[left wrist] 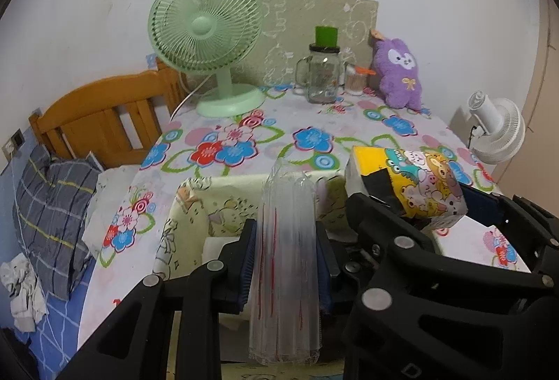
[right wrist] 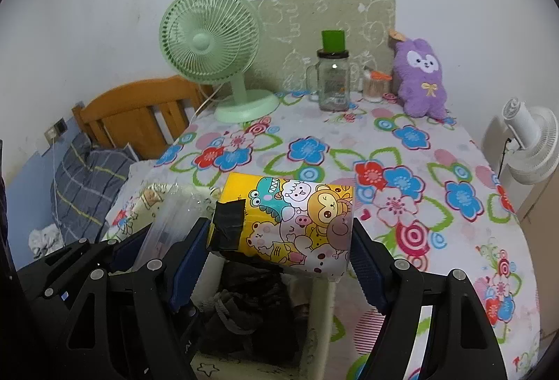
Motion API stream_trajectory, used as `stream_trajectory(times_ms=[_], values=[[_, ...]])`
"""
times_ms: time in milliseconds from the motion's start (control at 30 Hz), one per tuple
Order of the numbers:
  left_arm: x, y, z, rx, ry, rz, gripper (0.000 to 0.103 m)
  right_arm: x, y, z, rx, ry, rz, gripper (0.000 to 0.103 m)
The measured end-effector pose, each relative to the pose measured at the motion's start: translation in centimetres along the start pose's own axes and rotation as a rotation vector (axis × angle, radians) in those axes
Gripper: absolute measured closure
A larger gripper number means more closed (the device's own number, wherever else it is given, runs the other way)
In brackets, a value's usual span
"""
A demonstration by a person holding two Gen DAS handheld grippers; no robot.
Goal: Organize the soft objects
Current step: 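Lower both items into the fabric box and open both tools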
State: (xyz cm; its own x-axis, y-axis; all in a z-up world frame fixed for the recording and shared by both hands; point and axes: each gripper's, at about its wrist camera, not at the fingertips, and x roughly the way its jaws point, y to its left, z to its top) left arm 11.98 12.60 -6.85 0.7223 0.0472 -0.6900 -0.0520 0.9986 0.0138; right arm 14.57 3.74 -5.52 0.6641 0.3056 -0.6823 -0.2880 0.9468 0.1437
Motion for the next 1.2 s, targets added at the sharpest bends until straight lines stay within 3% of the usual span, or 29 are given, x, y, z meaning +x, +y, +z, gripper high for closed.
stream_trajectory(times_ms=[200, 300, 433, 700, 867, 1000, 1200], values=[[1.3, 1.2, -0.6, -0.034, 0.057, 0.009, 0.061, 1.0, 0.7, -0.6, -0.019, 0.022, 0.014, 0.024], [1.4, 1.6, -0.9, -0.042, 0.069, 0.004, 0.046, 1.5, 1.0, -0.7, -0.027, 0.034, 0.025, 0.024], [1.3, 2.3, -1.3, -0.059, 0.075, 0.015, 0.034, 1.9, 1.7, -0.7, -0.043, 0.046, 0.058, 0.025], [0.9, 2.5, -1.7, -0.053, 0.083, 0.023, 0.032, 2.6, 2.8, -0.9, -0.062, 0.065, 0.081, 0.024], [0.5, 2.5, -2.0, -0.055, 0.081, 0.0, 0.026, 3.5, 3.2, -1.0, -0.065, 0.121, 0.122, 0.024], [0.3, 2.2, -2.1, -0.051, 0.08, -0.004, 0.022, 3.5, 3.4, -1.1, -0.073, 0.118, 0.107, 0.015], [-0.1, 1.8, -2.1, -0.051, 0.068, 0.003, 0.014, 2.6, 3.1, -1.0, -0.095, 0.091, 0.057, 0.013]])
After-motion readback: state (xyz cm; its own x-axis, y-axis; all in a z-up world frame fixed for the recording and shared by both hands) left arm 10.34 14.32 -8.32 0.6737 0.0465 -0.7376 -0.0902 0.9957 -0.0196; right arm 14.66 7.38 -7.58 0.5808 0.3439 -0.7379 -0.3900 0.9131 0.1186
